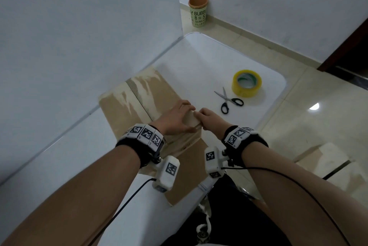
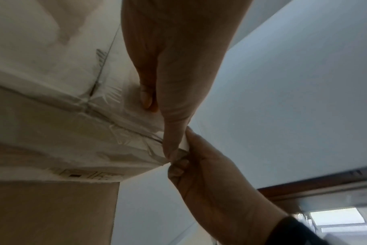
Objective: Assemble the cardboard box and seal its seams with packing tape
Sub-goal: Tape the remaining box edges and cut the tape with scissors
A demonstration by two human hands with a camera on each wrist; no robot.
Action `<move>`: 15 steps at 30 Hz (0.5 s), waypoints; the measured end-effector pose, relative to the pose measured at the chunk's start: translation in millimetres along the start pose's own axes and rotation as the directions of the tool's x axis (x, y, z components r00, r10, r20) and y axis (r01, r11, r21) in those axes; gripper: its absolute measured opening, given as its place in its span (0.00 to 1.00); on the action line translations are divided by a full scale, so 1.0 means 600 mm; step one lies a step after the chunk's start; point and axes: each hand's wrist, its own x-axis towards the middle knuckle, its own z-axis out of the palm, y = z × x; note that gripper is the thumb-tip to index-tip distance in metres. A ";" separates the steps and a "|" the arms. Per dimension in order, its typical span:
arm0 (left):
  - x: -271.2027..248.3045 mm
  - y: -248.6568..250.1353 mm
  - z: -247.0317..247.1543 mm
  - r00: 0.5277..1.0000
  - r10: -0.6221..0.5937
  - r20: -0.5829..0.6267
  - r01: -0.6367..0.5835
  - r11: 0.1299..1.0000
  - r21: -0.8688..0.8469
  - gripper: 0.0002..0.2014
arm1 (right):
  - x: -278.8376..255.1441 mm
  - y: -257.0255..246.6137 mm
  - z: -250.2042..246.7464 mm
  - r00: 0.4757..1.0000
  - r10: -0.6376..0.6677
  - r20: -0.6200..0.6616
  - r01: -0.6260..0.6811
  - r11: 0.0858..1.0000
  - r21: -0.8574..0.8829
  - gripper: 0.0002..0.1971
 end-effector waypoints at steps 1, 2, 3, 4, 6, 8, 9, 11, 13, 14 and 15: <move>-0.001 0.000 -0.001 1.000 -0.001 0.003 0.001 1.000 -0.022 0.39 | 0.002 -0.002 0.003 1.000 -0.021 0.001 0.021 0.998 -0.055 0.11; 0.000 -0.001 -0.001 1.000 0.000 0.003 0.000 0.999 -0.039 0.39 | 0.003 -0.003 0.003 0.999 -0.039 0.005 0.040 0.995 -0.090 0.11; 0.000 -0.002 -0.001 1.000 0.000 0.000 0.000 0.999 -0.047 0.39 | 0.003 -0.004 0.001 0.998 -0.058 0.011 0.059 0.993 -0.099 0.10; 0.002 -0.003 0.001 1.000 0.000 -0.004 0.000 0.999 -0.050 0.39 | 0.000 -0.004 -0.001 0.997 -0.076 0.020 0.078 0.993 -0.092 0.11; 0.003 -0.005 0.005 1.000 0.001 -0.016 -0.002 0.999 -0.052 0.39 | -0.009 0.001 -0.003 0.994 -0.102 0.043 0.105 0.993 -0.059 0.15; 0.002 -0.006 0.008 1.000 -0.001 -0.028 -0.001 0.997 -0.076 0.38 | -0.015 0.011 -0.004 0.993 -0.099 0.064 0.100 0.995 -0.008 0.19; 0.001 -0.005 0.009 0.999 -0.001 -0.035 -0.002 0.996 -0.090 0.38 | -0.016 0.016 -0.003 0.994 -0.095 0.060 0.095 0.995 -0.001 0.20; -0.001 -0.005 0.012 0.998 0.003 -0.062 -0.009 0.994 -0.107 0.37 | -0.019 0.019 -0.002 0.994 -0.106 0.022 0.107 0.993 -0.051 0.20; -0.008 -0.007 0.016 0.996 -0.005 -0.087 -0.008 0.989 -0.147 0.36 | -0.023 0.017 0.000 0.993 -0.119 -0.017 0.117 0.988 -0.099 0.20; -0.014 -0.012 0.018 0.995 -0.016 -0.099 -0.004 0.980 -0.197 0.35 | -0.024 0.016 0.001 0.992 -0.123 -0.032 0.119 0.988 -0.096 0.20; -0.023 -0.016 0.020 0.993 -0.028 -0.118 -0.004 0.965 -0.262 0.33 | -0.025 0.016 0.002 0.991 -0.129 -0.046 0.126 0.989 -0.074 0.19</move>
